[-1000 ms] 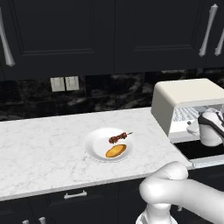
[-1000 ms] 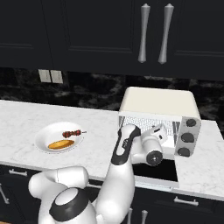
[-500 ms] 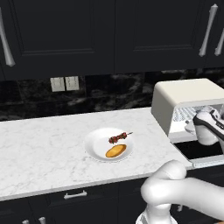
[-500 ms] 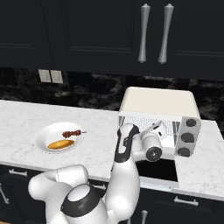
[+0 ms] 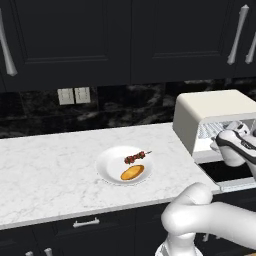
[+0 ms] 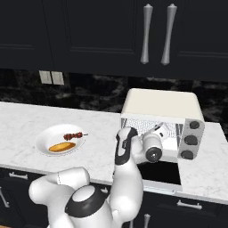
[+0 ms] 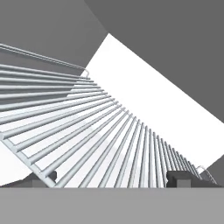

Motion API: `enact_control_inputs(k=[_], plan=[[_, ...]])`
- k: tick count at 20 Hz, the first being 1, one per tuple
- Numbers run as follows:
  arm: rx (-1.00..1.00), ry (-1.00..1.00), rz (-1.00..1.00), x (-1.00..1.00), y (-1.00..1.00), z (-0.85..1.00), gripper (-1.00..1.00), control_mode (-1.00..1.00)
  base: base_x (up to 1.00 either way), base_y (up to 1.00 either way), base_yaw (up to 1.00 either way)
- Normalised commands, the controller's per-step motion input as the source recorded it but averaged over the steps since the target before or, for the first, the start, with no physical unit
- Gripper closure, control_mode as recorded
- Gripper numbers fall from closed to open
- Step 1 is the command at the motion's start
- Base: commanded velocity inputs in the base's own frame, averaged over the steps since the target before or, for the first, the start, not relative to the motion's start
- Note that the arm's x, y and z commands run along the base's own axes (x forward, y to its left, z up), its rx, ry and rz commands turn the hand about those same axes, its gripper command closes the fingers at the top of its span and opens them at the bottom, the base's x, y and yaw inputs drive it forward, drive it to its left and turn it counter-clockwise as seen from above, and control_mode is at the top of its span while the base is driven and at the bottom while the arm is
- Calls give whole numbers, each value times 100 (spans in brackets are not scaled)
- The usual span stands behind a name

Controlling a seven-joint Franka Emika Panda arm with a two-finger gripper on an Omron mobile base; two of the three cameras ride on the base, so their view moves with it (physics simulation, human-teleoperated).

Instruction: Pick up the kebab skewer and baguette bread, and place them inside the toaster oven. Close the toaster oven door and start by setting the timer.

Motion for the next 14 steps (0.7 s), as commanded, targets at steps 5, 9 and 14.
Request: enact_control_inputs(k=[5, 9, 14], plan=[[1, 5, 0, 0, -20, 0, 100, -100, 0, 0, 0], [1, 2, 2, -10, -17, 0, 100, -100, 0, 0, 0], [7, 0, 6, -90, -40, 0, 100, -100, 0, 0, 0]])
